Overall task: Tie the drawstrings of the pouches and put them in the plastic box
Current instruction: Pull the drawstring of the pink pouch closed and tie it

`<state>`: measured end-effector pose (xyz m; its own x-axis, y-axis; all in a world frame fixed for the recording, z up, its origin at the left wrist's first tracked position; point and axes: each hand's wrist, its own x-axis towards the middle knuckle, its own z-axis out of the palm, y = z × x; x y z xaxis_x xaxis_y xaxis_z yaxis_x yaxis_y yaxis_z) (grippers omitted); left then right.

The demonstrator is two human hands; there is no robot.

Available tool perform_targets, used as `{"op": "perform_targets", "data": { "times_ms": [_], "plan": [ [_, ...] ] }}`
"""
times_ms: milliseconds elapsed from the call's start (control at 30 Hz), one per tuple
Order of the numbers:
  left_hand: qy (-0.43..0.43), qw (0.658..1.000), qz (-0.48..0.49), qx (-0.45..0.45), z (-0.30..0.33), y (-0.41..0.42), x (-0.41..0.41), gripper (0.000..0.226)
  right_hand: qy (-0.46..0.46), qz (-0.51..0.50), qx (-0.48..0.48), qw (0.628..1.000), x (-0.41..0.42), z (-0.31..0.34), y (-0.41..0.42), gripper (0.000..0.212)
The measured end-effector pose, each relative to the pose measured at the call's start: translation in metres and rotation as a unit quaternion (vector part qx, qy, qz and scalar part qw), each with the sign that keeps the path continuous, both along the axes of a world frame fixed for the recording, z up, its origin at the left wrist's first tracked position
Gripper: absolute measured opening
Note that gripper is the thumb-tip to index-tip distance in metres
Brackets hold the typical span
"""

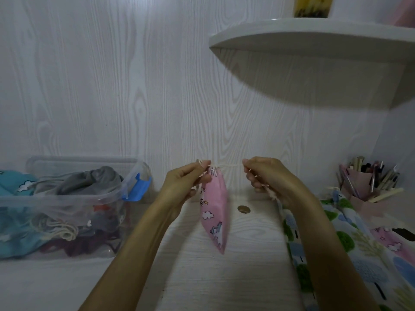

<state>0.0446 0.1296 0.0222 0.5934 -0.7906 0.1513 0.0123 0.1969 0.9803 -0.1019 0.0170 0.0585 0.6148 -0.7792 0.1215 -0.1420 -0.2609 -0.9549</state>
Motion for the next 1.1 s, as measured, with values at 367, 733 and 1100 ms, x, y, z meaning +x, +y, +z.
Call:
{"op": "perform_targets", "data": {
  "times_ms": [367, 733, 1100],
  "plan": [
    [0.03, 0.993, -0.102, 0.052, 0.004, 0.003, 0.017, 0.021, 0.151, 0.06, -0.019, 0.986, 0.005, -0.017, -0.008, 0.025],
    [-0.334, 0.879, -0.23, 0.25, 0.003, 0.0, -0.013, 0.043, 0.118, 0.107, -0.16, 0.974, 0.012, 0.001, 0.02, 0.028],
    [-0.048, 0.967, -0.181, 0.173, 0.002, 0.001, 0.005, 0.023, 0.238, 0.17, -0.144, 0.945, 0.0, -0.001, 0.007, 0.025]
  ]
}}
